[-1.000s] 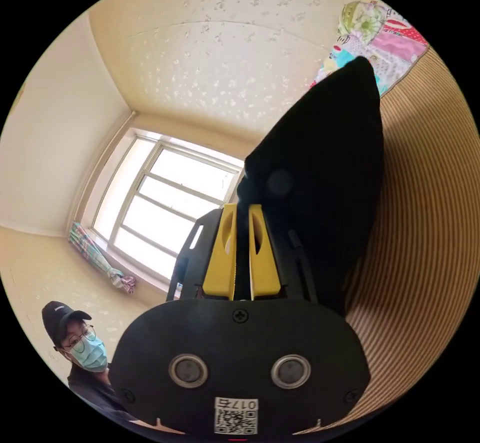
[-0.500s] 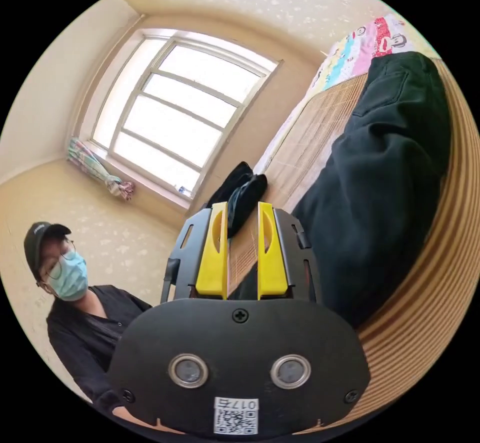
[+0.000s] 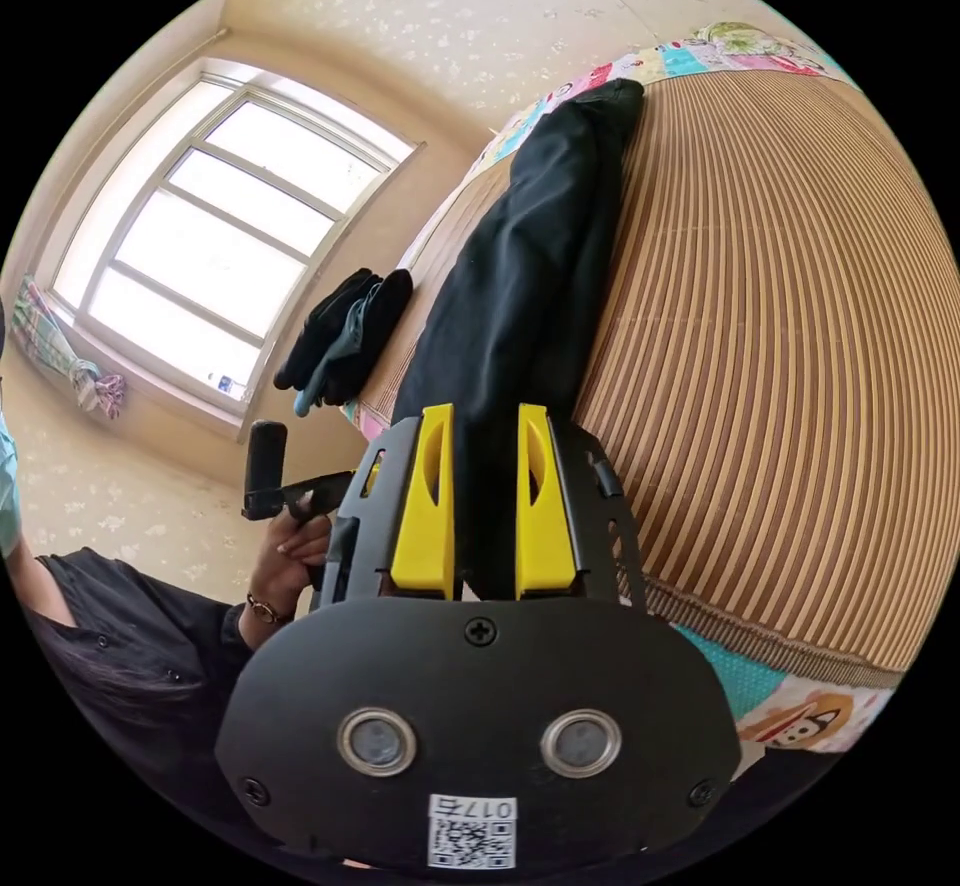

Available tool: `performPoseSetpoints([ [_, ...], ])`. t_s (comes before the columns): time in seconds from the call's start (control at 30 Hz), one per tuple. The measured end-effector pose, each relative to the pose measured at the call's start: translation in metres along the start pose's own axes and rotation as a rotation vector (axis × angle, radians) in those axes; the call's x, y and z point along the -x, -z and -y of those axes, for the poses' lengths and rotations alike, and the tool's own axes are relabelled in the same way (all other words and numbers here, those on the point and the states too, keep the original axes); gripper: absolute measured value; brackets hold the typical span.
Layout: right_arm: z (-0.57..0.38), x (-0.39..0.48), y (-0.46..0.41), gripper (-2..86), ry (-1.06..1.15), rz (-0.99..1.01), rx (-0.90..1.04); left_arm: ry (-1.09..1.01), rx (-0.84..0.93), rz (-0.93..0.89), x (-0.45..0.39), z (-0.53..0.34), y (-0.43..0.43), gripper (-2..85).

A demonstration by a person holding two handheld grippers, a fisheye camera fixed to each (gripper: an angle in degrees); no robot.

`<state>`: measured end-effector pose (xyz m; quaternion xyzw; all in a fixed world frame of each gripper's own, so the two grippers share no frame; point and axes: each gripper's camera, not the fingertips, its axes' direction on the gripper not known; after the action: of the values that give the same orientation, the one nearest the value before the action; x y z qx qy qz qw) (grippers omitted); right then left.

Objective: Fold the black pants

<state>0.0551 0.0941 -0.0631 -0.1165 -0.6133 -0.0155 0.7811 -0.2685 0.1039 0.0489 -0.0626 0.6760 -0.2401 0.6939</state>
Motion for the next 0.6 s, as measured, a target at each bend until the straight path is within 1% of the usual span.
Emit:
performPoseSetpoints([
  [0.07,-0.002,0.006,0.008,4.4,0.008,0.056,-0.025,0.009,-0.014,-0.026,-0.009,-0.006,0.001,3.7],
  [0.13,0.001,0.012,0.03,3.6,-0.017,0.145,-0.08,-0.105,-0.039,-0.115,-0.037,-0.015,0.008,1.6],
  [0.2,0.0,0.017,0.048,3.4,-0.021,0.186,-0.125,-0.174,-0.056,-0.145,-0.053,-0.024,0.013,1.0],
  [0.27,-0.003,0.023,0.057,3.3,0.0,0.14,-0.123,-0.199,-0.041,-0.091,-0.058,-0.03,0.008,1.0],
  [0.33,-0.009,0.02,0.044,3.5,0.035,-0.028,-0.05,-0.159,0.048,0.002,-0.043,-0.031,-0.02,1.8],
  [0.4,-0.013,0.006,0.023,3.8,-0.02,-0.135,0.043,-0.1,0.129,0.039,-0.025,-0.033,-0.044,3.7],
  [0.47,-0.018,-0.001,0.015,4.7,-0.038,-0.118,0.071,-0.071,0.038,0.018,-0.011,-0.045,-0.037,5.4],
  [0.5,-0.021,-0.001,0.019,5.8,-0.022,-0.073,0.047,-0.067,-0.061,0.0,-0.006,-0.056,-0.024,6.3],
  [0.53,-0.023,0.0,0.024,7.4,-0.017,-0.063,0.021,-0.072,-0.121,-0.011,-0.003,-0.062,-0.014,7.3],
  [0.6,-0.025,0.0,0.028,9.8,-0.026,-0.107,-0.005,-0.095,-0.135,-0.02,0.0,-0.062,-0.011,9.2],
])
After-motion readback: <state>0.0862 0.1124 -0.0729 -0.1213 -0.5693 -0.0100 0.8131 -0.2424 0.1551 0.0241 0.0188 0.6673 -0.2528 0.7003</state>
